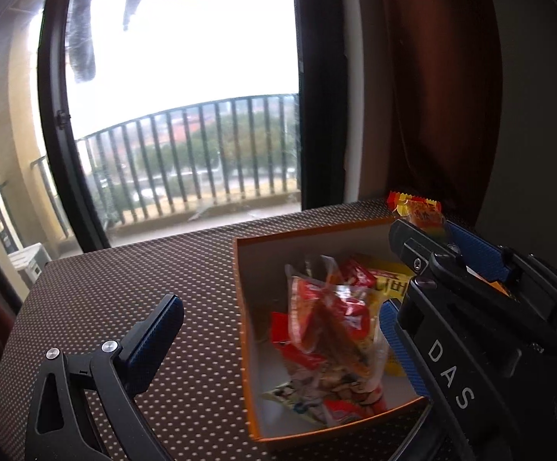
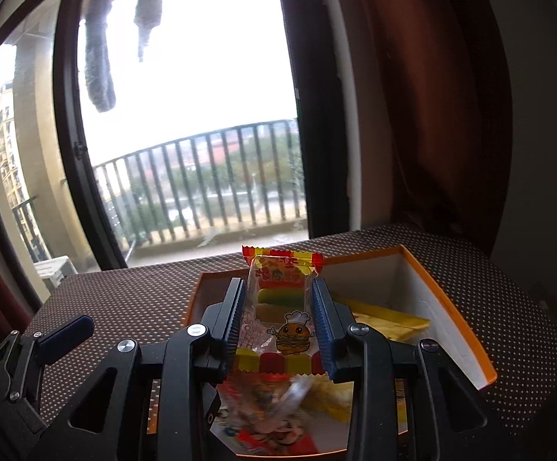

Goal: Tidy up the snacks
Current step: 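Lift the candy packet with the right tool and carry it over the box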

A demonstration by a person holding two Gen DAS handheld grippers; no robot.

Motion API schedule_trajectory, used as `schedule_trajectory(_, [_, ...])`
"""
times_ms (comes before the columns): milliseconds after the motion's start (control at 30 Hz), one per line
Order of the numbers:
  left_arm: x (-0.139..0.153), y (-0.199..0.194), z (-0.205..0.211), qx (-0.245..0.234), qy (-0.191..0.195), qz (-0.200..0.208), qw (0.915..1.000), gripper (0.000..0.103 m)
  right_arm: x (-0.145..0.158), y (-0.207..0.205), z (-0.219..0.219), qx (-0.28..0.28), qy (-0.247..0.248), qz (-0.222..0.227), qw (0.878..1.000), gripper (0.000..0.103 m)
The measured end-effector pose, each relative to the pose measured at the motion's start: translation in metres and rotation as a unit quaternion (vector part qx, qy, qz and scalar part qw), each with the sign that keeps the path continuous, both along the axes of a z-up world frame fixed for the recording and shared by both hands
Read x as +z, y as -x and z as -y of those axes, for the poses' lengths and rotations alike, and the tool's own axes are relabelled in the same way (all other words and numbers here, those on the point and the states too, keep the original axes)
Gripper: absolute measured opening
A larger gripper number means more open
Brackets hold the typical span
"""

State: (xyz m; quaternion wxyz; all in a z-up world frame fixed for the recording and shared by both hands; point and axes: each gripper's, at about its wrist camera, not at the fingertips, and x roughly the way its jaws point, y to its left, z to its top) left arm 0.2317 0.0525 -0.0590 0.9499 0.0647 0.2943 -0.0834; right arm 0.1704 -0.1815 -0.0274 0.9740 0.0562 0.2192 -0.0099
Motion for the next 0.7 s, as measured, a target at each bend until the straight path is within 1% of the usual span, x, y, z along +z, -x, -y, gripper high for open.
schedule_trajectory(233, [-0.019,-0.026,0.024,-0.018,-0.015,-0.028,0.9993,0.102,-0.016,-0.019,0.027,-0.022,-0.005,-0.023,0.999,0.037])
schedule_trajectory(400, [-0.031,-0.054,0.041,-0.039,-0.028,-0.069,0.9965,0.102,-0.026,-0.038,0.041,-0.047,0.009,-0.041,0.998,0.037])
schedule_trajectory(567, [-0.037,-0.079,0.052,-0.04,-0.047,-0.083,0.9946,0.102,-0.035,-0.057,0.054,-0.054,0.009,-0.057,0.997,0.037])
schedule_trajectory(700, [-0.04,-0.09,0.063,-0.046,-0.06,-0.098,0.9923,0.102,-0.043,-0.073,0.066,-0.055,0.006,-0.084,0.995,0.037])
